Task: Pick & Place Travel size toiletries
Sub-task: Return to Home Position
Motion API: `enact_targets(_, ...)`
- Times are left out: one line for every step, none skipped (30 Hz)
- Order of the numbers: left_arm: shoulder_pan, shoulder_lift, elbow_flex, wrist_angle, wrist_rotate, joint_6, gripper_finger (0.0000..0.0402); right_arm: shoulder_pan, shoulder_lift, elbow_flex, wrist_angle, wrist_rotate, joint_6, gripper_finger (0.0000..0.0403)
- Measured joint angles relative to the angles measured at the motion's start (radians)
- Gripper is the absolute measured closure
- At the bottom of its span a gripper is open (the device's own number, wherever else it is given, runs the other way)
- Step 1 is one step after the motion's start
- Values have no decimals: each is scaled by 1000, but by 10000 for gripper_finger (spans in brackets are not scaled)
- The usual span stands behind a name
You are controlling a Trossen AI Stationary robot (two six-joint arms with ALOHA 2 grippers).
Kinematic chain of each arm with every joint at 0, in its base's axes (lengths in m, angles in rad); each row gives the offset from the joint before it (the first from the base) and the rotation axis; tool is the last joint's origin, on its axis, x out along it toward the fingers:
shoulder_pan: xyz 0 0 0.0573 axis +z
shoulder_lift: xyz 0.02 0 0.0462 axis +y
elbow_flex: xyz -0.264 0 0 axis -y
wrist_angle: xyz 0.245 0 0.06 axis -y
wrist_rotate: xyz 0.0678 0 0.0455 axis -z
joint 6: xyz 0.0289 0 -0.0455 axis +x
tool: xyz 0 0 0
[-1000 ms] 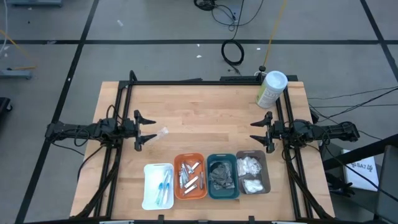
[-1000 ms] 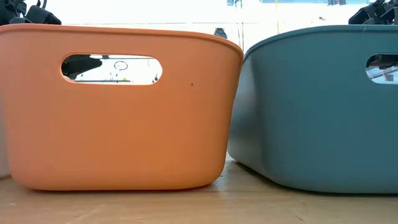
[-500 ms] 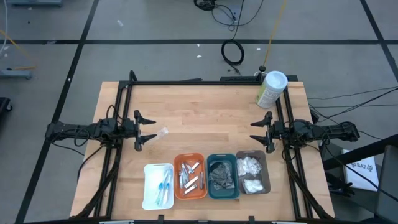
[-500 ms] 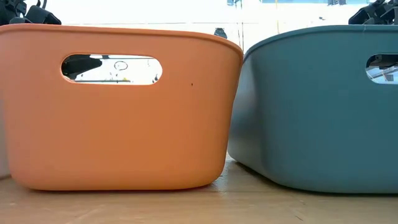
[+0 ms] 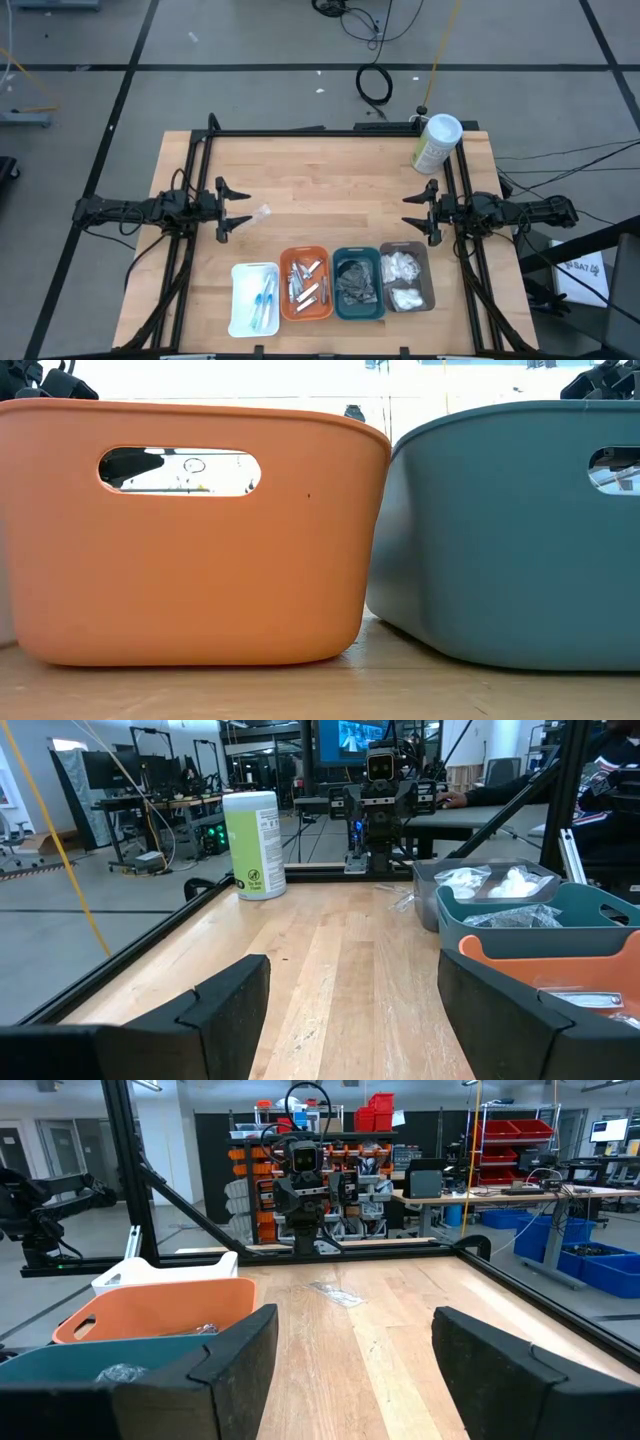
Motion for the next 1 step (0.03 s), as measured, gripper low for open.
enact_targets(0, 0, 0, 0, 0, 0, 117, 0, 0, 0, 0, 0, 0, 151)
